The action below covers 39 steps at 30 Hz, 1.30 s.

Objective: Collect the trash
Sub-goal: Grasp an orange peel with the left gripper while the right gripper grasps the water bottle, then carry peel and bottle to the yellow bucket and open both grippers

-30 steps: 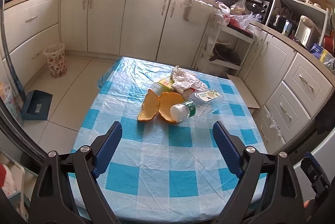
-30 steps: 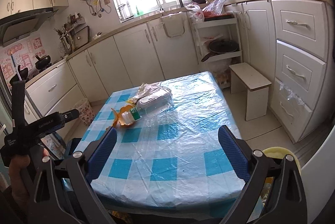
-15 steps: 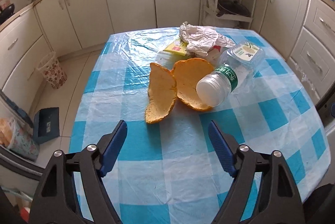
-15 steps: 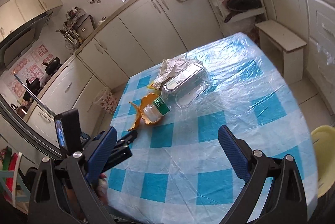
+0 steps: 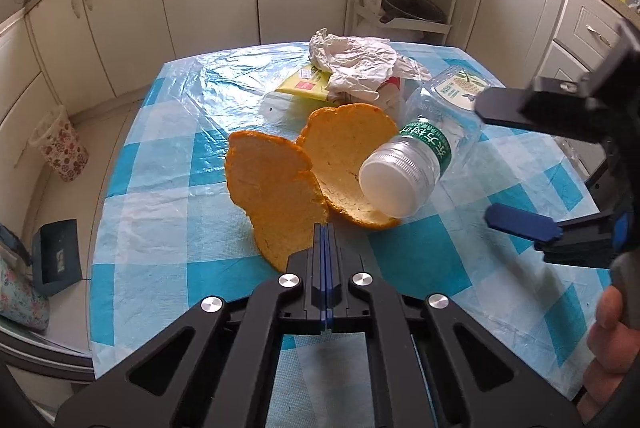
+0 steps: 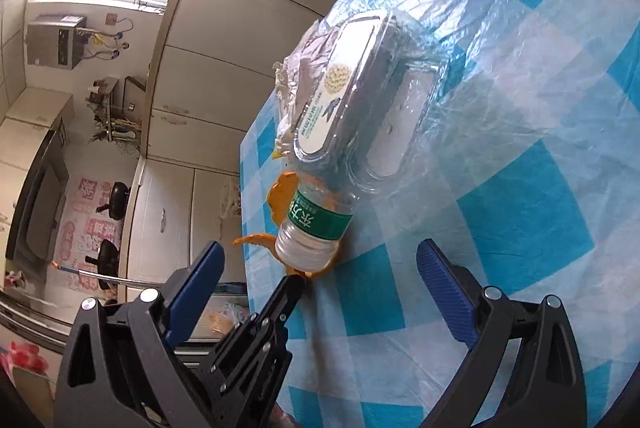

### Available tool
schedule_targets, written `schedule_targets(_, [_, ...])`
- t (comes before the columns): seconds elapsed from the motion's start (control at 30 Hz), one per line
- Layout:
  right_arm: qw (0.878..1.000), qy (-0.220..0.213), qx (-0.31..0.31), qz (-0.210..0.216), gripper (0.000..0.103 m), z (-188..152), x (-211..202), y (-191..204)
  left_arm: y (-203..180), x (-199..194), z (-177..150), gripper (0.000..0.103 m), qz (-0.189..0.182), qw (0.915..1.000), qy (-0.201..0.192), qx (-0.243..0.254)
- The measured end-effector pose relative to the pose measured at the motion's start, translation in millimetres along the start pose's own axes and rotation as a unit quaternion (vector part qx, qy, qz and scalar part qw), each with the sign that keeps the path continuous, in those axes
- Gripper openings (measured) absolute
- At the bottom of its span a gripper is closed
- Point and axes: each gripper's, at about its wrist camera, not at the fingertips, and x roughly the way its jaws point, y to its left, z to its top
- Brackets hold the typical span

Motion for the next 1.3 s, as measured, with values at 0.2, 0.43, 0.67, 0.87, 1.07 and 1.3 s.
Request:
schedule_targets(0.2, [0.999, -0.011, 0.033, 0.017, 0.093, 4.8, 12.7, 5.0, 9.7, -13.0, -2.6, 0.000, -0.019, 0.9998, -0.011, -0.003])
schedule_targets(0.43, [0.999, -0.028, 0.039, -0.012, 0.067, 8.3, 31.4, 12.9, 19.9, -24.3, -9.6, 0.000, -0.029, 0.9993, -0.017, -0.016])
schedule_targets(0.67, [0.999, -0.020, 0.046, -0.003, 0.042, 7.7, 28.3, -1.2, 1.5, -18.4, -19.1, 0.007, 0.002, 0.9988, -0.004, 0.048])
schedule_targets(0.87, [0.999, -0.023, 0.043, 0.003, 0.042, 8.5, 15.4, -8.3, -22.1, -22.4, -18.4, 0.050, 0.037, 0.9950, -0.026, 0.089])
schedule_targets(1.07, [0.999, -0.015, 0.042, 0.014, 0.042, 7.5, 8.0, -6.9, -21.4, -6.8, -6.3, 0.057, 0.099, 0.9909, -0.019, 0.089])
schedule_targets(1.3, [0.999, -0.011, 0.026, 0.037, 0.042, 5.0, -14.3, 3.4, 7.9, -5.5, 0.2, 0.004, 0.044, 0.9989, 0.003, 0.019])
